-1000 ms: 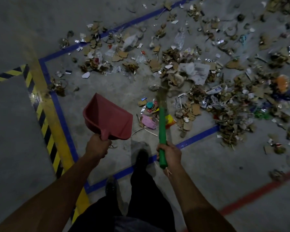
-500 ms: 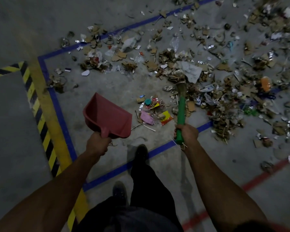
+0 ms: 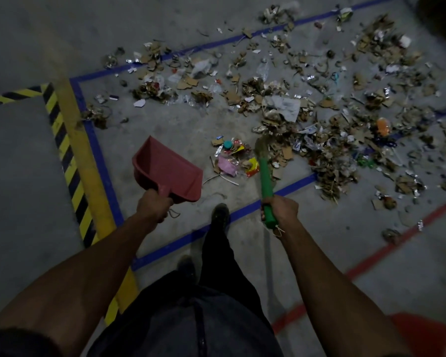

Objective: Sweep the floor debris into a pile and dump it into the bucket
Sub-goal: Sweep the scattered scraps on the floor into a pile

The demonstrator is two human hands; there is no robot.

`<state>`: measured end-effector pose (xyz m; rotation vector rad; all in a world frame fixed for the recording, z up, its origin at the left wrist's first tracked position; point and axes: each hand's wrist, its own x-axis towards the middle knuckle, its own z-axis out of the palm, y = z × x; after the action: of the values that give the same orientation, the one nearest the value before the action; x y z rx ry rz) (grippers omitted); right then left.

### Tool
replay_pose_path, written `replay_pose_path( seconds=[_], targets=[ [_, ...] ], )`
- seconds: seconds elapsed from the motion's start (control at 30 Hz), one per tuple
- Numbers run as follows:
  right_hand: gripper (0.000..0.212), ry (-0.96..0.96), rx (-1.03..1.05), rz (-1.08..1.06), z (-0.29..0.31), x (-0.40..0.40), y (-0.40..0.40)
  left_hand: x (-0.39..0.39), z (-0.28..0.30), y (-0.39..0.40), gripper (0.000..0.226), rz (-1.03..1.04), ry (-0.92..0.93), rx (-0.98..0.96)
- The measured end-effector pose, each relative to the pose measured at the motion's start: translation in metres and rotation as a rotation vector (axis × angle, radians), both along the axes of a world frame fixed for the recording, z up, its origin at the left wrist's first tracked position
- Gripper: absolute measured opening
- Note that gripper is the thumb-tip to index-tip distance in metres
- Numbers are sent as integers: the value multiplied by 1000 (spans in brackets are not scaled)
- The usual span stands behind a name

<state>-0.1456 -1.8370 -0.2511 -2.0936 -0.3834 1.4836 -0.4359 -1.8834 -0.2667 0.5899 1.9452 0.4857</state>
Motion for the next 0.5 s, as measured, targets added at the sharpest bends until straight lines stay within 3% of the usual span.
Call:
replay_pose_path(
  seconds=[0.1,0.23,0.33,0.43,0.5],
  targets=[
    [22,32,2,112,-1,-11,-41,-4,-3,-24,22,-16,21,-28],
    [57,-8,21,270,-7,-24,-83,-4,0,-51,15,-22,31,-43],
    [50,-54,37,417,-6,-33,-97,-1,0,-64,18,10,21,-54],
    [57,-77,25,555,-10,-35,-97,4,-7,-70,35,28,56,-97],
    [58,-96,11,648,-18,-31,-90,12,-14,-70,34,19,86,-107]
  ],
)
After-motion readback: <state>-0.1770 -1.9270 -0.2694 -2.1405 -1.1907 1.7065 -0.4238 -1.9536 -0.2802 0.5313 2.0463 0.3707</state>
